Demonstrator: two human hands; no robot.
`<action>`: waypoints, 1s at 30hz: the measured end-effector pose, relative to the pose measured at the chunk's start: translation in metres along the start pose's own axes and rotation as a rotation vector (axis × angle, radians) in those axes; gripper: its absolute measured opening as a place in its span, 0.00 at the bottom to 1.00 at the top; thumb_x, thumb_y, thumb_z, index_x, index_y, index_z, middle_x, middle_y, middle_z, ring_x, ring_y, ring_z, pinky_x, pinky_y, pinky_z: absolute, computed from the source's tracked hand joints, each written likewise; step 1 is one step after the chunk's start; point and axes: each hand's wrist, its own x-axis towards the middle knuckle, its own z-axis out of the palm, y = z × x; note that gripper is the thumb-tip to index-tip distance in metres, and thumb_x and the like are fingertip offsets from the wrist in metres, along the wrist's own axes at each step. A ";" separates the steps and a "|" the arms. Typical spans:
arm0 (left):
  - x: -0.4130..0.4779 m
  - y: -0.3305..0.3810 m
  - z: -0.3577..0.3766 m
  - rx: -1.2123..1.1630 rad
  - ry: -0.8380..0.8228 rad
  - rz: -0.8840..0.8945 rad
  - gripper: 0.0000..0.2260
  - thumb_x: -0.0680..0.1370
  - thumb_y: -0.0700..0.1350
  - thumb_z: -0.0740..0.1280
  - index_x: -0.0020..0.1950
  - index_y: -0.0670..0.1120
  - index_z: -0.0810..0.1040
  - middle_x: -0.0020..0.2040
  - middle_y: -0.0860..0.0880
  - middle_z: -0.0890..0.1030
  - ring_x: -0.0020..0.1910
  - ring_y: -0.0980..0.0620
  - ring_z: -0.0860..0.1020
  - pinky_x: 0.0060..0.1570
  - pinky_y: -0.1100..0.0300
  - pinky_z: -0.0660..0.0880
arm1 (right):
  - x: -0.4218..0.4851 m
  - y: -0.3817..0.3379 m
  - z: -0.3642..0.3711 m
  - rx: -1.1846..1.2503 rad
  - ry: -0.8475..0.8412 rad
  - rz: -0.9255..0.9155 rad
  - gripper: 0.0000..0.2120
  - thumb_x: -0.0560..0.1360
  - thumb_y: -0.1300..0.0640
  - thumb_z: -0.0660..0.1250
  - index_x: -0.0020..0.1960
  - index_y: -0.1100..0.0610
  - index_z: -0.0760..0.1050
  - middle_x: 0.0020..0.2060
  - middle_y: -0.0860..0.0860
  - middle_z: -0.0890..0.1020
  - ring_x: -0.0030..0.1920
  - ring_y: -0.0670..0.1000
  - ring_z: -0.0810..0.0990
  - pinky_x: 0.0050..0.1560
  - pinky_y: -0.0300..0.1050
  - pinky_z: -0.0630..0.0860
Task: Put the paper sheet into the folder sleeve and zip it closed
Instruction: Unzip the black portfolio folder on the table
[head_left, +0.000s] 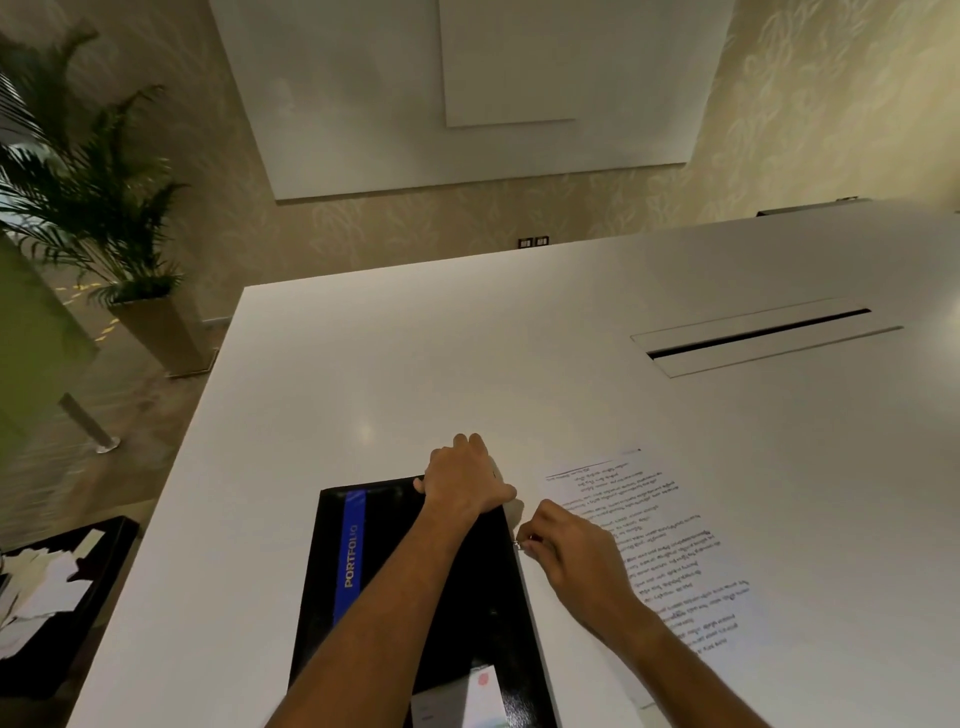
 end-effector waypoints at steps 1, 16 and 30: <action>0.001 -0.001 0.000 -0.005 0.002 0.003 0.36 0.75 0.66 0.71 0.73 0.43 0.70 0.66 0.44 0.76 0.64 0.38 0.79 0.62 0.47 0.78 | -0.002 -0.001 -0.001 0.002 0.004 0.002 0.05 0.85 0.51 0.71 0.52 0.48 0.85 0.48 0.41 0.83 0.41 0.39 0.78 0.41 0.27 0.67; -0.010 -0.005 0.002 0.029 0.031 0.036 0.33 0.78 0.68 0.67 0.73 0.46 0.71 0.67 0.46 0.76 0.64 0.37 0.79 0.60 0.43 0.79 | -0.050 -0.003 0.006 0.047 0.052 0.029 0.04 0.84 0.50 0.71 0.51 0.43 0.83 0.49 0.36 0.78 0.38 0.41 0.80 0.36 0.36 0.78; -0.110 0.011 0.023 -0.003 0.051 -0.077 0.46 0.76 0.73 0.67 0.86 0.51 0.60 0.82 0.41 0.68 0.79 0.33 0.68 0.67 0.36 0.77 | -0.058 -0.013 0.005 0.062 0.082 0.121 0.04 0.83 0.55 0.74 0.51 0.46 0.83 0.46 0.40 0.79 0.36 0.40 0.75 0.33 0.32 0.68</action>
